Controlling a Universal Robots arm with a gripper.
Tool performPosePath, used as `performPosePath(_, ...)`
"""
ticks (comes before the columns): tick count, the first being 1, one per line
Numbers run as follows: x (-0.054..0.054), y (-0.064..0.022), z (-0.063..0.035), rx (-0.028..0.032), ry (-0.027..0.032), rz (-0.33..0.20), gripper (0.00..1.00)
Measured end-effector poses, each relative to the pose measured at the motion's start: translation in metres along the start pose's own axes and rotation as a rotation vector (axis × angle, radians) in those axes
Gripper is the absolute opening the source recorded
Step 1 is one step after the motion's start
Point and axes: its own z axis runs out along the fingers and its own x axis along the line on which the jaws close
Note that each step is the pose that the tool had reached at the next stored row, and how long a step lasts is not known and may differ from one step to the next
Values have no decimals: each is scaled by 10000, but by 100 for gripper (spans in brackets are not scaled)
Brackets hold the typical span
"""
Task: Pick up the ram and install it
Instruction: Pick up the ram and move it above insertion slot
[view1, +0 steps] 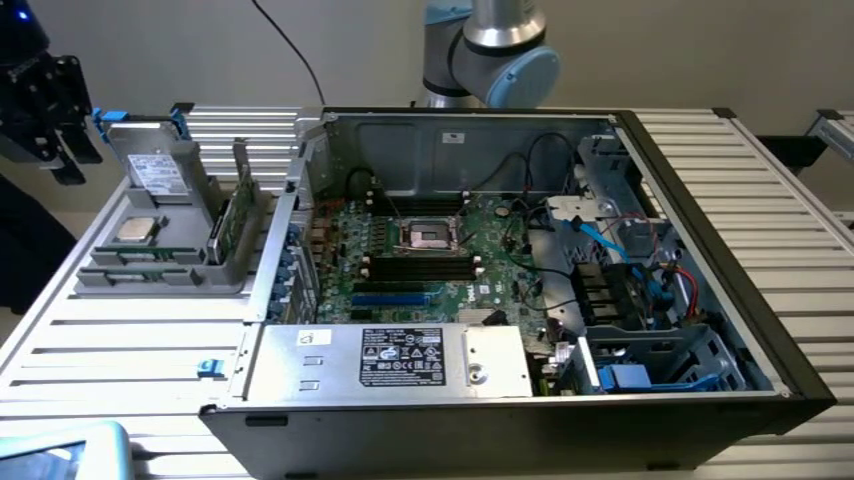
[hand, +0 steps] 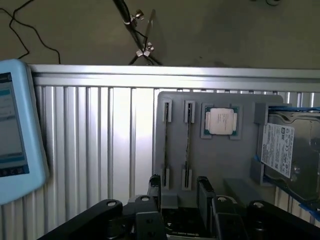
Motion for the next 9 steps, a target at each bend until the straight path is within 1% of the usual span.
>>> performPosePath(9, -3, -12, 163, -2, 1, 0, 43)
